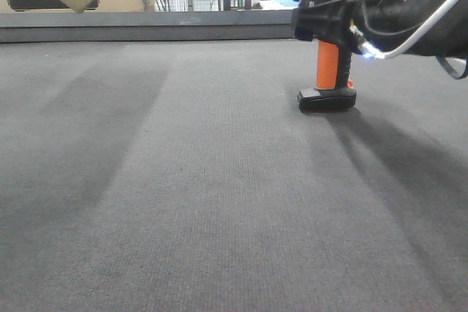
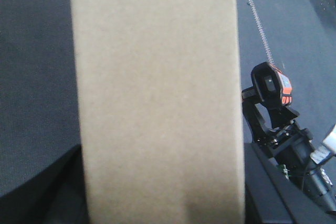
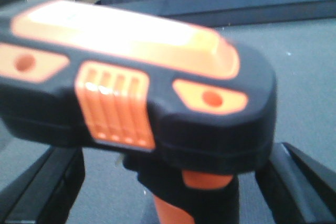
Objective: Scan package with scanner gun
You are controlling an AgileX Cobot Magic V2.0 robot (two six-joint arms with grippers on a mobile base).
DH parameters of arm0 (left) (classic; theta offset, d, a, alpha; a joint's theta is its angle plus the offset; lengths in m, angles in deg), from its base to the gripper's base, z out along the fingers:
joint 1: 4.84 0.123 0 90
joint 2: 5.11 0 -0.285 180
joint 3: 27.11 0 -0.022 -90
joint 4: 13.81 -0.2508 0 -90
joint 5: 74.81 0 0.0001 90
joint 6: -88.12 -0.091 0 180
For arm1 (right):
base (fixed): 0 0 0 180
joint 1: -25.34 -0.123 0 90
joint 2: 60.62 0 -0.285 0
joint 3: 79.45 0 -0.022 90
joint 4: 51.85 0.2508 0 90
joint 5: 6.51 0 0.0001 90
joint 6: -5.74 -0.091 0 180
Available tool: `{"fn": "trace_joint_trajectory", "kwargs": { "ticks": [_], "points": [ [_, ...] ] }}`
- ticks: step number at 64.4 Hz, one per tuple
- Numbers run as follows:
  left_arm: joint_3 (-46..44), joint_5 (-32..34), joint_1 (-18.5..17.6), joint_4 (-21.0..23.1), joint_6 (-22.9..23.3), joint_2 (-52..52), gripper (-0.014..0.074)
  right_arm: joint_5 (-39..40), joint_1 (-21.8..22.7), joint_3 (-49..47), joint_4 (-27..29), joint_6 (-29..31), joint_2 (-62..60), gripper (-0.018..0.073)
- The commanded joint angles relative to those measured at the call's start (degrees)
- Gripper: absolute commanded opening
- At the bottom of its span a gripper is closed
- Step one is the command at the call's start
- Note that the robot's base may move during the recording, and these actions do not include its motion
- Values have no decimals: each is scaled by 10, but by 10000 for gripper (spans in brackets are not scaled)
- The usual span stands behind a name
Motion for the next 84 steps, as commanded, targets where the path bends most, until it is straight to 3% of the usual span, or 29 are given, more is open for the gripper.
{"fn": "trace_joint_trajectory", "kwargs": {
  "ticks": [1,48,84],
  "points": [
    [-4,4,-3,15,-1,7,-111,17,0,-3,19,0,3,569],
    [-4,4,-3,10,-1,7,-111,38,0,-16,21,-21,14,569],
    [-4,4,-3,10,-1,7,-111,1,1,-63,21,-21,26,569]
  ]
}}
